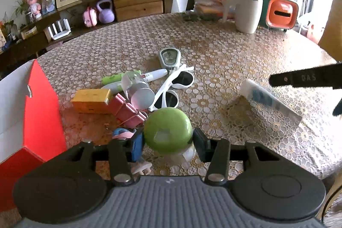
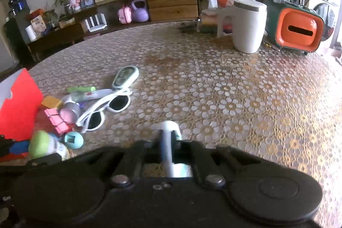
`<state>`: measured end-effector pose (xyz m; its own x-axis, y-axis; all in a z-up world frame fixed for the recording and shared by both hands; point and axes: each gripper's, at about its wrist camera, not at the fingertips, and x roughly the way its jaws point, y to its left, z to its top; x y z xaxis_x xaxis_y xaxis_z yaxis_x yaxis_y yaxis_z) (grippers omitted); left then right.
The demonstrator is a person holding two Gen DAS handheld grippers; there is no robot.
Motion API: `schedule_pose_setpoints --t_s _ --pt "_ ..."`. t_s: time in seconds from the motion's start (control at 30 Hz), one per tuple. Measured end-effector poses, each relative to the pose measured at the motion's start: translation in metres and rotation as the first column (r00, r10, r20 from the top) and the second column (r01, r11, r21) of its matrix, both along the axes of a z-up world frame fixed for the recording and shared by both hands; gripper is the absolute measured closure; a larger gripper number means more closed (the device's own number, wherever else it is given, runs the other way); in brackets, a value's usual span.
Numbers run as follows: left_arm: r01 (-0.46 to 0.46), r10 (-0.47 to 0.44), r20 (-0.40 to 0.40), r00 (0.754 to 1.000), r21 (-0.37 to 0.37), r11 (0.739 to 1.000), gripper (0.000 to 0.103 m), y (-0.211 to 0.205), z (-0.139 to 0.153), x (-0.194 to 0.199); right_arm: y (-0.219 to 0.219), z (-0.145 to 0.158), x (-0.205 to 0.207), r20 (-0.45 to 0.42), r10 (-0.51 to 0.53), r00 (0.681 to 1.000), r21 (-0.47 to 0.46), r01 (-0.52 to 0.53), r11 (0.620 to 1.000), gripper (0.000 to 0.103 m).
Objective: Organize rigid objects
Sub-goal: 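Close the right gripper on the tube while the left gripper grasps the green-capped jar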
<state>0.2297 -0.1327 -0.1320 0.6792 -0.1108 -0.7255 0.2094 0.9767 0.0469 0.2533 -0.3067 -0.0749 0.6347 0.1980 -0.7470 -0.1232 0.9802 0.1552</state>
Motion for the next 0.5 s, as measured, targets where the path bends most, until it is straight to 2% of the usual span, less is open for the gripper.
schedule_pose_setpoints --t_s 0.13,0.2,0.27,0.3,0.37,0.5 --pt "-0.008 0.009 0.012 1.000 -0.016 1.000 0.057 0.007 0.010 -0.007 0.011 -0.006 -0.004 -0.023 0.041 0.999 -0.056 -0.042 0.998 0.103" --pt "-0.016 0.016 0.014 1.000 -0.015 1.000 0.057 0.011 0.013 -0.010 0.009 -0.006 -0.005 -0.035 0.036 0.999 -0.066 -0.039 0.997 0.097" --pt "-0.020 0.020 0.017 1.000 -0.023 1.000 0.057 0.015 0.017 -0.014 0.006 -0.003 -0.007 -0.016 0.038 0.999 -0.078 -0.039 0.996 0.069" --pt "-0.021 0.021 0.018 1.000 -0.033 0.999 0.057 0.017 0.019 -0.016 0.004 -0.003 -0.006 -0.012 0.038 0.999 -0.082 -0.039 0.996 0.061" --pt "-0.016 0.018 0.022 1.000 -0.049 0.999 0.057 0.020 0.023 -0.021 -0.003 -0.004 -0.002 -0.010 0.034 0.999 -0.092 -0.035 0.995 0.036" --pt "-0.015 0.017 0.020 1.000 -0.072 0.997 0.057 0.025 0.026 -0.025 -0.013 -0.016 0.013 -0.036 0.028 0.999 -0.150 -0.033 0.988 0.035"
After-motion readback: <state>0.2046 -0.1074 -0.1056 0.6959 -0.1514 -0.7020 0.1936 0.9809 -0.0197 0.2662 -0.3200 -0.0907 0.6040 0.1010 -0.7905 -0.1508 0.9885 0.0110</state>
